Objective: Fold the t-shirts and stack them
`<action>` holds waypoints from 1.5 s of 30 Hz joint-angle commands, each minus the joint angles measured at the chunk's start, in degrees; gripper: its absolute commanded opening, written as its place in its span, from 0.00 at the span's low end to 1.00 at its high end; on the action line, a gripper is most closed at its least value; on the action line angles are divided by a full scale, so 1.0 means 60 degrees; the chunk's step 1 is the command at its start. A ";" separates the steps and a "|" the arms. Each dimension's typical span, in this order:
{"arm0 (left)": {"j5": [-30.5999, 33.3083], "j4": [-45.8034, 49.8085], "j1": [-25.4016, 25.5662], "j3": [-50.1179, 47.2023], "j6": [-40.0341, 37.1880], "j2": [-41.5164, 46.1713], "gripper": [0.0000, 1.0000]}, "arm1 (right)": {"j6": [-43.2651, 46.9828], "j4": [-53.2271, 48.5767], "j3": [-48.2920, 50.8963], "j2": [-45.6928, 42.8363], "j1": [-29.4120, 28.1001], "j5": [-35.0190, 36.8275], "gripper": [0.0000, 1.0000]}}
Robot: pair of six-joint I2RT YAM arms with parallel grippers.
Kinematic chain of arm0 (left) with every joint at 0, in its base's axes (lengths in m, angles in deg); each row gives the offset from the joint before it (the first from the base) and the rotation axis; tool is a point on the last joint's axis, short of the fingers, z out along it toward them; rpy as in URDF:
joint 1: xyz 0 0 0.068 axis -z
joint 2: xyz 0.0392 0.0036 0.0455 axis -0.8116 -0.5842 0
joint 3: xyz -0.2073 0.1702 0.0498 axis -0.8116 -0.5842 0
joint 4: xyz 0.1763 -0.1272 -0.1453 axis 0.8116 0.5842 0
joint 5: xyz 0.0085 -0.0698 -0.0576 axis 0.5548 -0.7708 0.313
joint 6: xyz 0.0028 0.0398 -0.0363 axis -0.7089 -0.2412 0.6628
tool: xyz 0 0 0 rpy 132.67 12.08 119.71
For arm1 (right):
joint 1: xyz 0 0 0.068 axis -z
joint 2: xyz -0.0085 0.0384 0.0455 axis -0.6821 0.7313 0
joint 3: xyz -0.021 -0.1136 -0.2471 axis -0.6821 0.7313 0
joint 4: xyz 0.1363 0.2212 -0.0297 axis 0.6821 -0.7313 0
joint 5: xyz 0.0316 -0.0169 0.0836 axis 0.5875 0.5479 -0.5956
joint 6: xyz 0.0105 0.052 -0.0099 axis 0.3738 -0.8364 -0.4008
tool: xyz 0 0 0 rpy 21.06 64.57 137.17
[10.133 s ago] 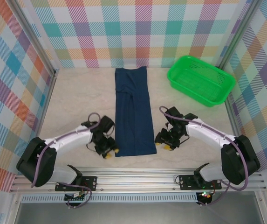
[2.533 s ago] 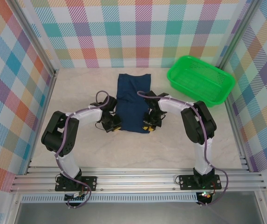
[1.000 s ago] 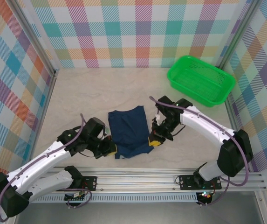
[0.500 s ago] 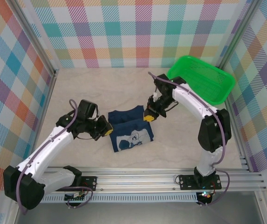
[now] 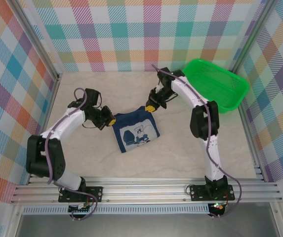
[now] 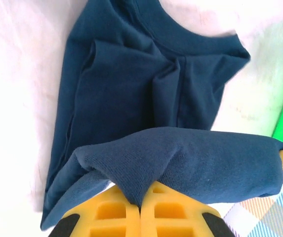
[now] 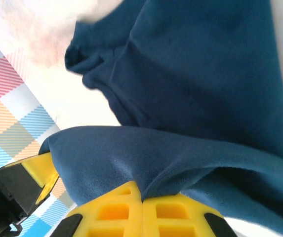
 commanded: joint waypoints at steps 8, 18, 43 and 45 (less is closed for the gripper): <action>0.1067 -0.0344 -0.0718 0.1653 -0.1021 -0.2280 0.00 | -0.0278 0.1173 -0.2194 0.2040 0.0260 -0.0414 0.11; 0.2663 -0.0040 -0.0368 0.1408 -0.0746 -0.0749 0.49 | 0.0093 0.2375 -0.0499 -0.0310 0.0260 0.1747 0.49; 0.2831 0.0041 0.0674 0.2863 -0.0241 -0.4077 0.22 | -0.1414 0.4674 -0.0093 0.1597 -0.0299 0.1933 0.13; 0.2884 0.0067 0.0634 0.2868 -0.0415 -0.4207 0.22 | -0.1479 0.4446 -0.0550 0.1979 -0.0251 0.1853 0.14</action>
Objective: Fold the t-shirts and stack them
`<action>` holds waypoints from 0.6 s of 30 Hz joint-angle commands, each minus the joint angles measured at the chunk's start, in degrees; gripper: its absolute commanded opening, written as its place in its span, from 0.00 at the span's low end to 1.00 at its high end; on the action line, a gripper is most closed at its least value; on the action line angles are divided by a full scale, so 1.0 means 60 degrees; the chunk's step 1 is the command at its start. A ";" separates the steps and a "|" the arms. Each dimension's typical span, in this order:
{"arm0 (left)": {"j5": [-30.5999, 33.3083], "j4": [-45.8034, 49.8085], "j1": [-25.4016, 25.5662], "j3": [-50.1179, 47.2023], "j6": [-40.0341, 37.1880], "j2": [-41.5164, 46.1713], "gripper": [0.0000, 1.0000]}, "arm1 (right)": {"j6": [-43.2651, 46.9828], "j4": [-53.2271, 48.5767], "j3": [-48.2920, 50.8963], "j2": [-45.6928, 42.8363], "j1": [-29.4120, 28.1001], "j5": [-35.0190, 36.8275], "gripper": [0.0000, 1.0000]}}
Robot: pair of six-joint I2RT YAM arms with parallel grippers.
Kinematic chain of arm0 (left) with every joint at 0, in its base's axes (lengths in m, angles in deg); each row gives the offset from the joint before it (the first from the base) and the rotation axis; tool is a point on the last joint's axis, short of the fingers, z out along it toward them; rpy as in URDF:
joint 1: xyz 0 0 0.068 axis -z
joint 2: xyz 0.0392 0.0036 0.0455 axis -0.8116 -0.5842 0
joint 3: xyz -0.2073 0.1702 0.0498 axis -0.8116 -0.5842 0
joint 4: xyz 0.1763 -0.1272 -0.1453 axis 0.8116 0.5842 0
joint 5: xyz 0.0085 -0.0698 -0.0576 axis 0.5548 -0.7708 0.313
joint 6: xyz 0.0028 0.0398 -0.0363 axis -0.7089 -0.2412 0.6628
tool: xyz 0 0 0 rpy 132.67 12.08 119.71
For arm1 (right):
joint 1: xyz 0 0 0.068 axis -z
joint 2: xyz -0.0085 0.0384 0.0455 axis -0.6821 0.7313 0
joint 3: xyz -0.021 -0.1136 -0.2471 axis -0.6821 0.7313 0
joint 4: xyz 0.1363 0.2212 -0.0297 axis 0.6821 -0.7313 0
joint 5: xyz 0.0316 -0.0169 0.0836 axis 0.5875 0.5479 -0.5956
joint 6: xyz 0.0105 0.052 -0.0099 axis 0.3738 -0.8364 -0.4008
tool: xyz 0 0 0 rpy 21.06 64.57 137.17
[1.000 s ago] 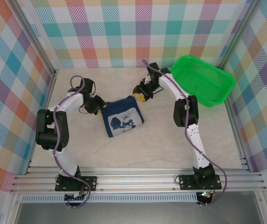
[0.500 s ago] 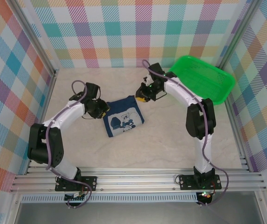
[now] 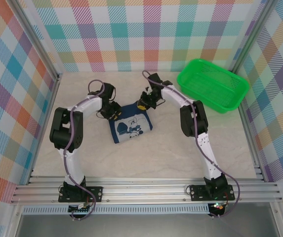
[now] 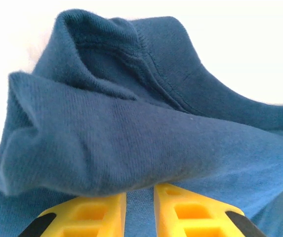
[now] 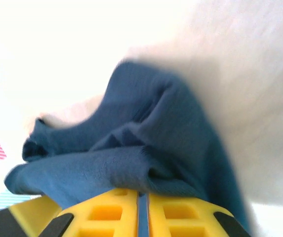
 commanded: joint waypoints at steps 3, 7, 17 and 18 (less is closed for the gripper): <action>0.0549 0.0544 -0.0092 0.0254 -0.0745 -0.0133 0.23 | -0.0310 -0.0735 -0.1278 0.0907 0.0139 -0.0169 0.15; 0.0960 0.0723 -0.0080 0.0651 -0.1015 0.0630 0.42 | -0.0172 -0.0129 -0.0387 0.0173 0.0110 -0.0047 0.17; 0.0260 0.1530 0.0799 -0.0555 0.0539 0.2851 0.44 | 0.0827 -0.0304 0.1544 -0.2774 0.0174 0.1545 0.38; 0.0285 0.1522 0.1171 -0.0498 0.0814 0.2862 0.44 | 0.0818 -0.0102 0.2131 -0.3235 0.0191 0.1651 0.41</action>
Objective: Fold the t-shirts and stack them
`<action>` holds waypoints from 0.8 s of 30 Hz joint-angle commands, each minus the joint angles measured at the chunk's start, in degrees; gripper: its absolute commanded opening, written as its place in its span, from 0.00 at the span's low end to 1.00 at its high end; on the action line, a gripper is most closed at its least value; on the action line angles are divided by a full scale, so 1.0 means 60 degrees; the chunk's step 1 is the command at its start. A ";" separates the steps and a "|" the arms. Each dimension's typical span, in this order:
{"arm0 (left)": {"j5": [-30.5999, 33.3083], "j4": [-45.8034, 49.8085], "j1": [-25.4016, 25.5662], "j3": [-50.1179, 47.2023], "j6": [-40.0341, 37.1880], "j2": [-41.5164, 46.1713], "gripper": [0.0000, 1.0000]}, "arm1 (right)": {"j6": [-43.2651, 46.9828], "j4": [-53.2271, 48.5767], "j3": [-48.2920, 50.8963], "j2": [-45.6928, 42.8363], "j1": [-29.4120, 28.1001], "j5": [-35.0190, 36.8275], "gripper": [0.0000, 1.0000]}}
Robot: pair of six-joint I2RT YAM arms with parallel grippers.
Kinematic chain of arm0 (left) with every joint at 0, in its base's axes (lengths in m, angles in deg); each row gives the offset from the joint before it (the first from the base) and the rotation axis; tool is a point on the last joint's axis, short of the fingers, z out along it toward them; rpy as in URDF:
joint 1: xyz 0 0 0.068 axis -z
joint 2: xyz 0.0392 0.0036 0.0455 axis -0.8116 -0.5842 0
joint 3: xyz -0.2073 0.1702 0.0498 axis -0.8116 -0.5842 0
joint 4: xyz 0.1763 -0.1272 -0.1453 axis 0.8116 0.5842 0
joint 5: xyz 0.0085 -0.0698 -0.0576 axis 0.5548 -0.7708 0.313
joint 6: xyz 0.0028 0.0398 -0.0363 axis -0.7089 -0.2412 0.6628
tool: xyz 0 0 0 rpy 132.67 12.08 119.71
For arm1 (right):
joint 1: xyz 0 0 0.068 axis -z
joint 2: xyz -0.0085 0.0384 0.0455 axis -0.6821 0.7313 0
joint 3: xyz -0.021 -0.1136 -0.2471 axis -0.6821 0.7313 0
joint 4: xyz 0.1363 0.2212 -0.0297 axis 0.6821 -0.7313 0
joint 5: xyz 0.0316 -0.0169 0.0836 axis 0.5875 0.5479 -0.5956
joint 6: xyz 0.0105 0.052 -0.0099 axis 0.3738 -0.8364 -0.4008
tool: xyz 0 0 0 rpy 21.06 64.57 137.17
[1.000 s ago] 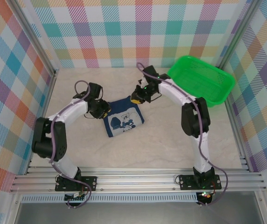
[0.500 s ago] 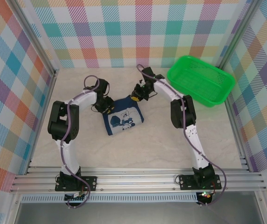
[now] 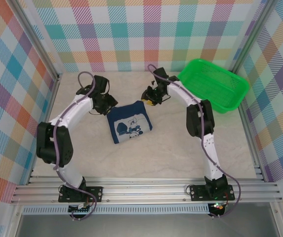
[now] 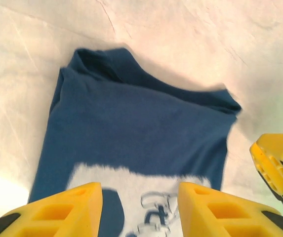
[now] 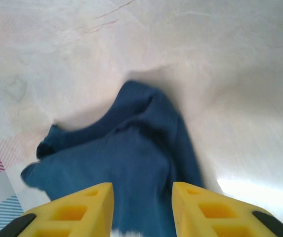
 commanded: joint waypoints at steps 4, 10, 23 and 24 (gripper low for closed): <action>0.0328 0.1456 0.2429 0.0677 0.2188 -0.0771 0.45 | 0.0249 0.0786 0.3389 -0.3404 0.0093 0.0818 0.46; 0.1753 0.2208 0.3906 0.2509 0.2580 -0.2410 0.48 | 0.0317 0.1210 0.6181 -0.5541 0.0412 0.0581 0.47; 0.3818 0.4025 0.4748 0.6066 0.1288 -0.6242 0.48 | 0.0267 0.0989 0.8633 -0.8243 0.1883 0.0526 0.48; 0.3974 0.4260 0.4752 0.6456 0.1048 -0.6473 0.48 | 0.0238 0.1020 0.8736 -0.8348 0.1900 0.0488 0.48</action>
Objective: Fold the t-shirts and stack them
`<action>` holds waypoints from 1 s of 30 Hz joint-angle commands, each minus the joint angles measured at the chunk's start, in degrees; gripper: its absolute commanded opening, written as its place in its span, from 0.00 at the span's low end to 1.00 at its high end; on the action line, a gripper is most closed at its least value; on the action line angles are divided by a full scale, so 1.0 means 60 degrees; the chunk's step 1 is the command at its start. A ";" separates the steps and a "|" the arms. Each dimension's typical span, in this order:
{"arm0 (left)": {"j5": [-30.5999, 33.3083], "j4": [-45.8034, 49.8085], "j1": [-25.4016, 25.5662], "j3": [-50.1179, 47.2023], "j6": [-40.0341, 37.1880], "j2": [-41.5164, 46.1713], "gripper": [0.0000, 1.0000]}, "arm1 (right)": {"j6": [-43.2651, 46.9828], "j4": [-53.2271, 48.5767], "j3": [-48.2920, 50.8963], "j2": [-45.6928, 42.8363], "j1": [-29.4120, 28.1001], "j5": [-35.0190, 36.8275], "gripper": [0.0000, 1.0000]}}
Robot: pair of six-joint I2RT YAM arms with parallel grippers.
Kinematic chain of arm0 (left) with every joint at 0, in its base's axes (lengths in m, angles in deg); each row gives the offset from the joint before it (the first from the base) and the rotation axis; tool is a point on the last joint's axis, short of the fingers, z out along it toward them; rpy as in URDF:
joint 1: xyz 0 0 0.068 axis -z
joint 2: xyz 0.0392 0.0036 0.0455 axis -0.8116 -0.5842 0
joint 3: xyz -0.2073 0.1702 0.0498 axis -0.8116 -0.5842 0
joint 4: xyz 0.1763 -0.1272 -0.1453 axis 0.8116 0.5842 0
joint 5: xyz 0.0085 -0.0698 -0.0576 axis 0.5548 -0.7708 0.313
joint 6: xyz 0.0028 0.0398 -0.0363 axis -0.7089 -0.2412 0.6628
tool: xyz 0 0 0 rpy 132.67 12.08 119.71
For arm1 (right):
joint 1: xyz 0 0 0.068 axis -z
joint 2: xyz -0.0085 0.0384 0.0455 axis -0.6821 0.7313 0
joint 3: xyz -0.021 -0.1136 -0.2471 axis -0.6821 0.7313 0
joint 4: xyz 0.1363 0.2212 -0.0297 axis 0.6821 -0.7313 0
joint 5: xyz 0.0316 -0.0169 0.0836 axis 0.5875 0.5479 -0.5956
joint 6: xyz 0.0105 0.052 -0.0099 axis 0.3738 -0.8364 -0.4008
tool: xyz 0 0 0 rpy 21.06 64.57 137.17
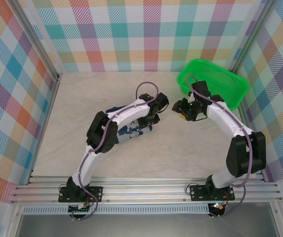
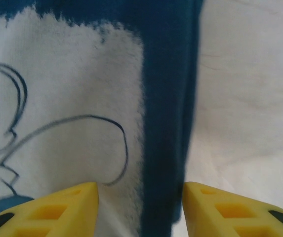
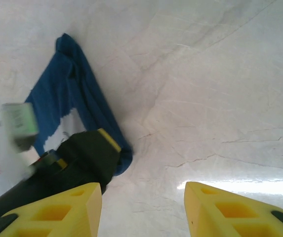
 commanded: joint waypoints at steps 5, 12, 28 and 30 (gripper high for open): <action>0.1622 0.1384 -0.0175 0.1286 -0.1754 -0.1279 0.38 | -0.0056 0.0019 0.0729 -0.0789 0.0031 -0.0386 0.47; 0.2243 0.0591 -0.1687 -0.0588 -0.4093 -0.0636 0.28 | -0.0442 0.0175 0.1278 -0.1190 0.0020 -0.0455 0.46; 0.1977 -0.1599 -0.5612 0.1067 -0.9852 -0.1616 0.24 | -0.1045 -0.0077 0.2311 -0.2130 0.0031 -0.0280 0.46; 0.2101 -0.1942 -0.5825 0.1534 -1.0157 -0.1986 0.24 | -0.1154 -0.0142 0.2481 -0.2283 0.0027 -0.0280 0.46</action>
